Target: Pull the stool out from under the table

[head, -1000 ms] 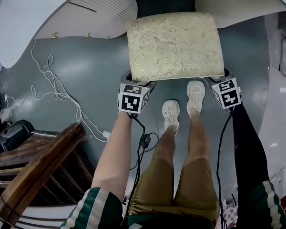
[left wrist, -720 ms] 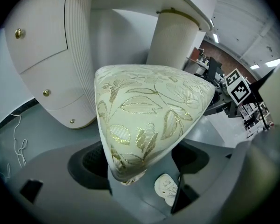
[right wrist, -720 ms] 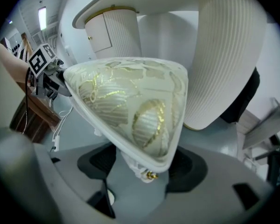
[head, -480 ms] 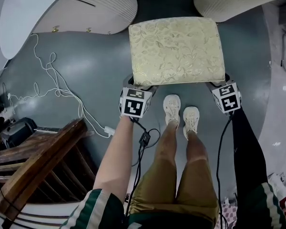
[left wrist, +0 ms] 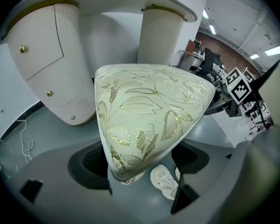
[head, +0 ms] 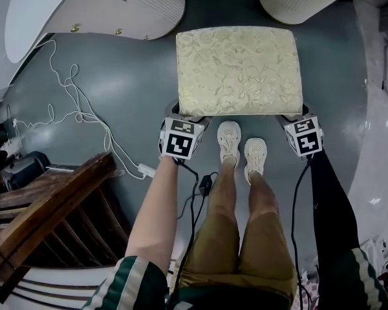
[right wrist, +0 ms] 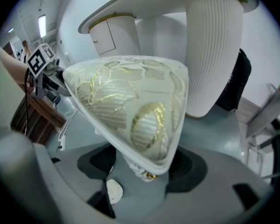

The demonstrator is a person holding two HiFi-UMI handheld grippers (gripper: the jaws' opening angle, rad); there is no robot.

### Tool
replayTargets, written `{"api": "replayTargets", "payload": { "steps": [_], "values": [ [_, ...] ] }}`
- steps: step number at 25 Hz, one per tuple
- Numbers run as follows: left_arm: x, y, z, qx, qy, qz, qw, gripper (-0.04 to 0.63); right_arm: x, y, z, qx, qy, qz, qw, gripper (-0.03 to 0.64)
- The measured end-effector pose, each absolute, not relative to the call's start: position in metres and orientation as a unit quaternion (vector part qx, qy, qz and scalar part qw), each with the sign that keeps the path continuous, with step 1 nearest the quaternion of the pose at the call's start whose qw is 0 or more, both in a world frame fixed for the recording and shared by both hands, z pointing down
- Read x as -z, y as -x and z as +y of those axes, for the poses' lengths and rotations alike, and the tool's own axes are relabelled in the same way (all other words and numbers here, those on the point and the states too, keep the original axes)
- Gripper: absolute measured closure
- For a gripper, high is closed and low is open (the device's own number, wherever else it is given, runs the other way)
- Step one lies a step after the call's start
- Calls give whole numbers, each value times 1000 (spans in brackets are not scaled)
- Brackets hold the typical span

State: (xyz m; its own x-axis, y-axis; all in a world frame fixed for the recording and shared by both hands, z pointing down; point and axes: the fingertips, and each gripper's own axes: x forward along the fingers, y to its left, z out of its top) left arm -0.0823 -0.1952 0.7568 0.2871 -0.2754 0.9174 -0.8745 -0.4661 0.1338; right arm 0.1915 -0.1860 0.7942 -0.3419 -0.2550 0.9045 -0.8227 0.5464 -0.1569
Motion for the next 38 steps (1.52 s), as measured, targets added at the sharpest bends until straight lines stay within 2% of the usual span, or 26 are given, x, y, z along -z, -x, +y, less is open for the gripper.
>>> {"api": "replayTargets", "payload": {
  "steps": [38],
  "values": [
    [-756,78,-184,-460,-710,-395,358,195,-797,-198,-193,-319,-319,-740,499,282]
  ]
}}
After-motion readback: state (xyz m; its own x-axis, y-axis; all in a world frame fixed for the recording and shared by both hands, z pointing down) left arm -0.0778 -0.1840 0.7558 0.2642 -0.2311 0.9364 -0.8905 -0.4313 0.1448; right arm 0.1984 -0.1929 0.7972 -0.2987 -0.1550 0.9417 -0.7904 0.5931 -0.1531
